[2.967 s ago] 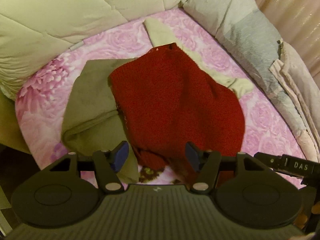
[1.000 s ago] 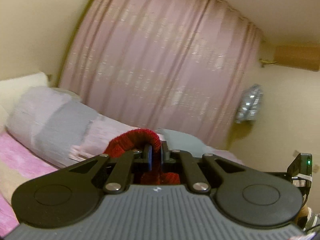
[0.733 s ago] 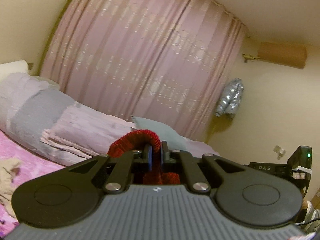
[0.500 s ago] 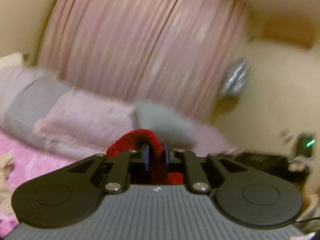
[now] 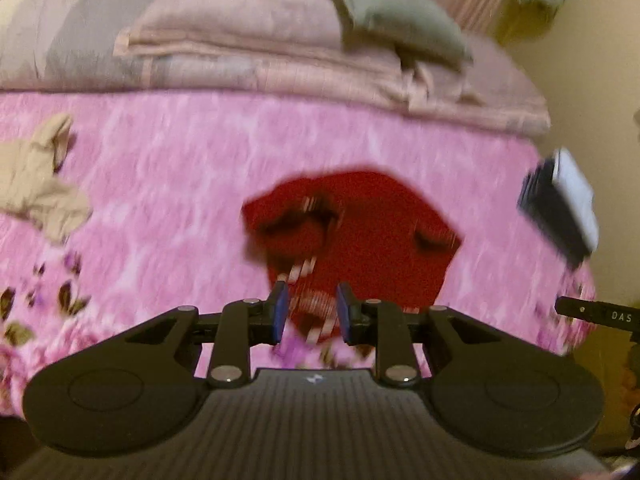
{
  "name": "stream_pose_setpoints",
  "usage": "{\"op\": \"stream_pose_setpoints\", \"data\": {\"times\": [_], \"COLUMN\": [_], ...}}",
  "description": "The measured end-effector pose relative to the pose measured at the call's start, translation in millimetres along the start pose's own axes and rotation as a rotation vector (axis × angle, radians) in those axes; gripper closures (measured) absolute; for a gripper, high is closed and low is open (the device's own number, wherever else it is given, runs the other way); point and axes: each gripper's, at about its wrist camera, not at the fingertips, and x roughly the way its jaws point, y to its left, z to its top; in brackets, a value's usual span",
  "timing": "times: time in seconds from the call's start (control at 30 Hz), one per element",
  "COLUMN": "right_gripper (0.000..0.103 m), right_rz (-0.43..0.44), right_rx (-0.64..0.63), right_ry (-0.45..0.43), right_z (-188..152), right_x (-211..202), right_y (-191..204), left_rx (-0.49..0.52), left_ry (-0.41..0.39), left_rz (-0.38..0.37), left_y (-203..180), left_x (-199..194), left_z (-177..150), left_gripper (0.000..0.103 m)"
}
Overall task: Fold clothes
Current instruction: 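Lay the red sweater on the bed and open both grippers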
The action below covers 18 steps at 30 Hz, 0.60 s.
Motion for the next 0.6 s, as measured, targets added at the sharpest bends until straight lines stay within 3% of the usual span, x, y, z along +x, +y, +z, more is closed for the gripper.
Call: {"op": "stream_pose_setpoints", "data": {"times": [0.07,0.17,0.27,0.6], "right_gripper": [0.027,0.027,0.027,0.027], "right_rz": [-0.025,-0.048,-0.044,-0.051], "right_rx": [0.000,-0.063,-0.081,0.002], "right_ry": [0.032,0.012,0.013,0.056], "right_z": [-23,-42,-67,-138], "right_x": [2,-6,-8,-29], "right_y": [5,31,52,64], "left_rx": [0.043,0.126,0.192,0.240], "left_ry": [0.007,-0.012,-0.021,0.017], "left_rz": [0.017,0.056,0.076,0.106], "left_y": [1,-2,-5,7], "left_x": [-6,-23,-36,-67], "left_z": [-10,-19,-30,-83], "left_gripper": [0.081,0.072,0.068,0.064]}}
